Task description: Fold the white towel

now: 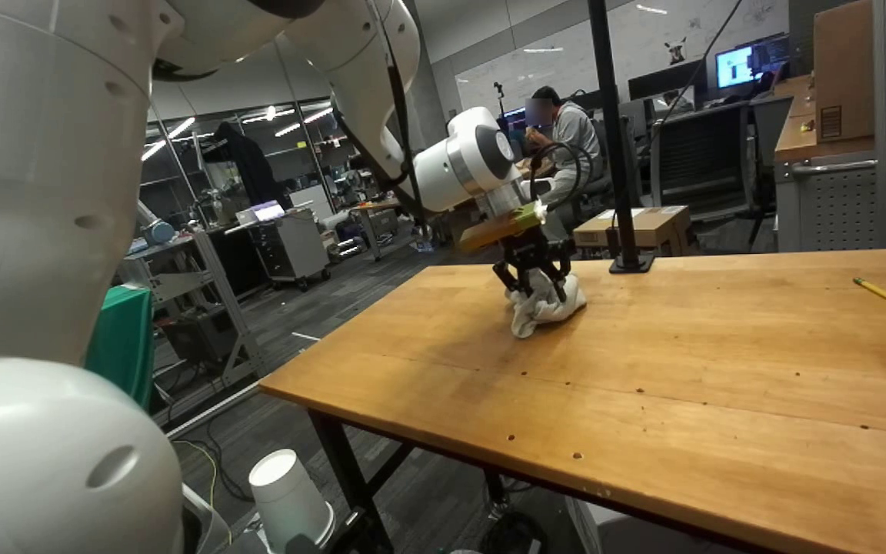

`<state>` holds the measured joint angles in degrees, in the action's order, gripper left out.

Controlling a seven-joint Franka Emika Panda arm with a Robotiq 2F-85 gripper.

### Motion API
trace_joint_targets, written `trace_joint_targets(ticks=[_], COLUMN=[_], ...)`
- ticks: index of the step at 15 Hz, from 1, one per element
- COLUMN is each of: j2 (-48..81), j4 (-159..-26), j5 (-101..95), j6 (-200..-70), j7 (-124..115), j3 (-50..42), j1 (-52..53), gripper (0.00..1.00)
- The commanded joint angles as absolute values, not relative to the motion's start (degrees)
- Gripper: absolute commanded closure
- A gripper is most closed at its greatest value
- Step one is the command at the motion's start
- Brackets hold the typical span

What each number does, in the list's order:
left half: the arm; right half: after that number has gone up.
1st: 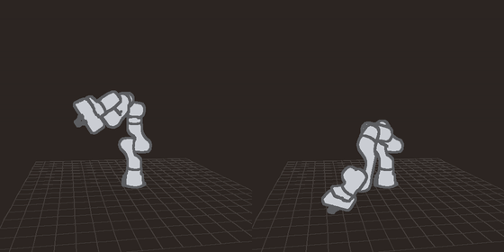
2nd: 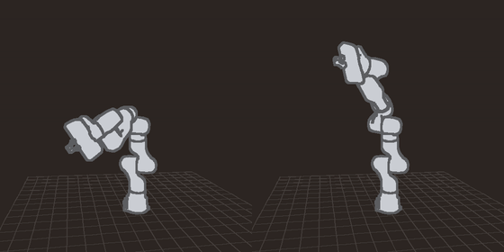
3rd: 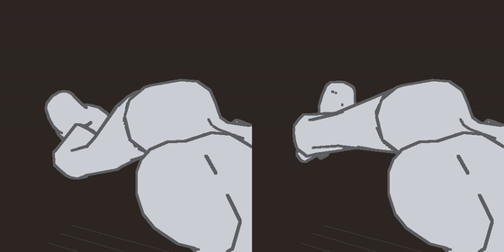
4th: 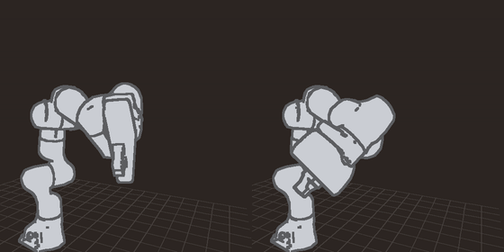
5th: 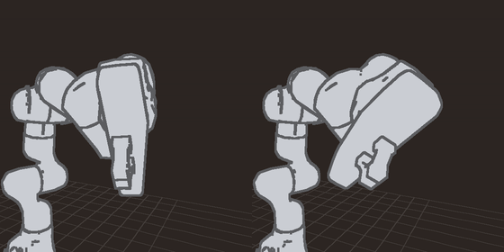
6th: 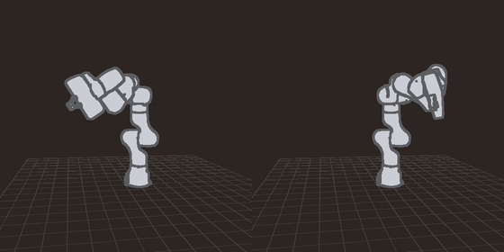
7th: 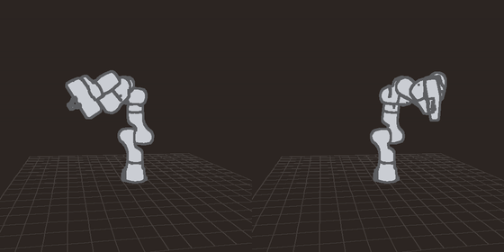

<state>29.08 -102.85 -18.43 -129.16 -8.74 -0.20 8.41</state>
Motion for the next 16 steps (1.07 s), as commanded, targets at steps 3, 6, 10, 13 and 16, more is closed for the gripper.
trace_joint_targets(ticks=[3,6,10,13,16], j2=[25.87,23.22,19.4,16.52,13.95], j4=[-101.78,-102.06,-101.9,-102.73,-104.24], j5=[-19.12,-19.61,-19.25,-18.63,-17.08], j6=[-125.55,-124.51,-124.13,-124.65,-125.0], j7=[-9.36,-9.84,-10.33,-11.24,-12.7], j3=[-1.25,-1.42,-1.05,-0.83,-0.67], j1=[9.09,9.05,8.66,8.18,7.38], gripper=[0.0,0.0,0.0,0.0,0.0])
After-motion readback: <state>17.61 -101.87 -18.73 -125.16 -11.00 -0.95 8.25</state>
